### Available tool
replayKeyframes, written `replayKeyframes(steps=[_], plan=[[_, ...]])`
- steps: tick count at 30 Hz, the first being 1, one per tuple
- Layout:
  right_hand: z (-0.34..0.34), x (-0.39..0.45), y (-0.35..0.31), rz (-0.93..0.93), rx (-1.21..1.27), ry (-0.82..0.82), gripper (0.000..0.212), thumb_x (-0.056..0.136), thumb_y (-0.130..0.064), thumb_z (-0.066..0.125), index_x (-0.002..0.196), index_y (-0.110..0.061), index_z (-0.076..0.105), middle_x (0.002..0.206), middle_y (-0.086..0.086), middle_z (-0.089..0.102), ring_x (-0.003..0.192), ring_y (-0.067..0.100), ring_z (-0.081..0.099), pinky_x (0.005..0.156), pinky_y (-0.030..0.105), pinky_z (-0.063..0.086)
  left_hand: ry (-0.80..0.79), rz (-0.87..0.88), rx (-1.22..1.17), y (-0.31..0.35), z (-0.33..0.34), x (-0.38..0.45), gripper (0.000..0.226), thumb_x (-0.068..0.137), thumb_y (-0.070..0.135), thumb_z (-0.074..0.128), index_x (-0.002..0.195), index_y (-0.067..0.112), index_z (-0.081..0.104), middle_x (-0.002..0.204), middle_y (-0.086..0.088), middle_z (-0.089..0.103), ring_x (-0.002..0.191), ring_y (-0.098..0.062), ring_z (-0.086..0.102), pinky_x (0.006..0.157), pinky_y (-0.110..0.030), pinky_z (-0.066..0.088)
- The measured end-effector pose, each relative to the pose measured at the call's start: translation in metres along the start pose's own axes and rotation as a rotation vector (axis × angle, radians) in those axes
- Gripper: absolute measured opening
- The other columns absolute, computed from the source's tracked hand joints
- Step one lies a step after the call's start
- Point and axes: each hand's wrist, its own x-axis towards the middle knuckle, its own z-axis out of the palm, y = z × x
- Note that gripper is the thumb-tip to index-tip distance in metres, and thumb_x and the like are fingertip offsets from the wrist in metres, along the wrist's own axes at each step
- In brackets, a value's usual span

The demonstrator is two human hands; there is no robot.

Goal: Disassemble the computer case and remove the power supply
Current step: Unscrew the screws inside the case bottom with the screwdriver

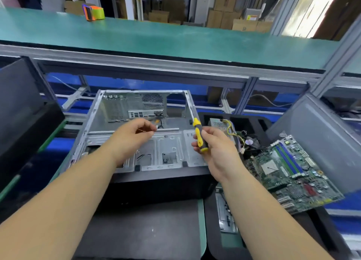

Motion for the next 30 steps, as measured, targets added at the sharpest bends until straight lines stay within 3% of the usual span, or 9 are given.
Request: replayKeyframes(steps=[1, 6, 16, 18, 21, 24, 26, 30], plan=[[0.001, 0.000, 0.002, 0.015, 0.020, -0.040, 0.015, 0.102, -0.009, 0.050, 0.114, -0.006, 0.057, 0.085, 0.005, 0.068, 0.065, 0.013, 0.066, 0.063, 0.024, 0.054, 0.010, 0.012, 0.013, -0.003, -0.004, -0.004, 0.015, 0.091, 0.017, 0.063, 0.090, 0.030, 0.069, 0.088, 0.019, 0.069, 0.075, 0.011, 0.059, 0.064, -0.003, 0.041], [0.016, 0.003, 0.004, -0.001, -0.068, -0.162, 0.020, 0.100, -0.008, 0.051, 0.118, -0.015, 0.057, 0.087, 0.004, 0.069, 0.068, 0.014, 0.068, 0.064, 0.023, 0.054, 0.102, -0.080, 0.002, -0.016, -0.023, -0.014, 0.022, 0.093, 0.022, 0.061, 0.086, 0.042, 0.068, 0.087, 0.018, 0.069, 0.076, 0.000, 0.060, 0.065, -0.023, 0.044], [0.072, 0.052, -0.013, -0.065, -0.304, -0.095, 0.020, 0.096, -0.010, 0.049, 0.100, -0.022, 0.065, 0.079, 0.001, 0.068, 0.061, 0.011, 0.058, 0.061, 0.026, 0.049, 0.141, -0.024, 0.083, -0.031, -0.078, -0.001, 0.014, 0.090, 0.022, 0.064, 0.087, 0.035, 0.069, 0.080, 0.019, 0.067, 0.072, 0.006, 0.057, 0.065, -0.011, 0.041], [0.089, 0.063, -0.014, -0.059, -0.325, -0.088, 0.020, 0.096, -0.009, 0.049, 0.101, -0.020, 0.065, 0.077, 0.000, 0.069, 0.059, 0.010, 0.058, 0.063, 0.029, 0.049, 0.128, -0.015, 0.097, -0.033, -0.089, 0.010, 0.013, 0.091, 0.021, 0.063, 0.087, 0.033, 0.069, 0.078, 0.013, 0.066, 0.068, 0.005, 0.055, 0.065, -0.014, 0.041], [0.107, 0.074, -0.013, -0.045, -0.389, -0.098, 0.018, 0.096, -0.008, 0.051, 0.105, -0.018, 0.063, 0.069, -0.005, 0.071, 0.055, 0.008, 0.057, 0.062, 0.029, 0.048, 0.102, -0.002, 0.102, -0.037, -0.102, 0.029, 0.014, 0.092, 0.019, 0.062, 0.089, 0.031, 0.068, 0.074, 0.013, 0.061, 0.061, 0.007, 0.051, 0.056, -0.004, 0.037], [0.114, 0.083, -0.014, -0.033, -0.469, -0.132, 0.022, 0.097, -0.004, 0.054, 0.116, -0.014, 0.060, 0.074, -0.004, 0.070, 0.061, 0.010, 0.061, 0.060, 0.024, 0.050, 0.063, -0.001, 0.137, -0.037, -0.108, 0.050, 0.014, 0.092, 0.020, 0.061, 0.091, 0.032, 0.067, 0.082, 0.011, 0.064, 0.072, 0.003, 0.055, 0.058, -0.007, 0.039], [0.115, 0.090, -0.016, -0.028, -0.574, -0.179, 0.027, 0.098, -0.001, 0.052, 0.119, -0.016, 0.061, 0.083, -0.002, 0.066, 0.068, 0.013, 0.065, 0.065, 0.023, 0.052, 0.031, 0.004, 0.154, -0.037, -0.108, 0.065, 0.013, 0.092, 0.020, 0.062, 0.093, 0.031, 0.068, 0.086, 0.009, 0.065, 0.077, -0.004, 0.056, 0.063, -0.010, 0.040], [0.111, 0.114, -0.020, -0.008, -0.835, -0.219, 0.031, 0.100, -0.005, 0.047, 0.095, -0.033, 0.061, 0.085, -0.004, 0.066, 0.077, 0.007, 0.071, 0.083, 0.029, 0.054, -0.064, -0.009, 0.191, -0.036, -0.104, 0.093, 0.011, 0.092, 0.023, 0.063, 0.092, 0.033, 0.068, 0.087, 0.012, 0.064, 0.079, -0.004, 0.057, 0.068, -0.018, 0.041]])
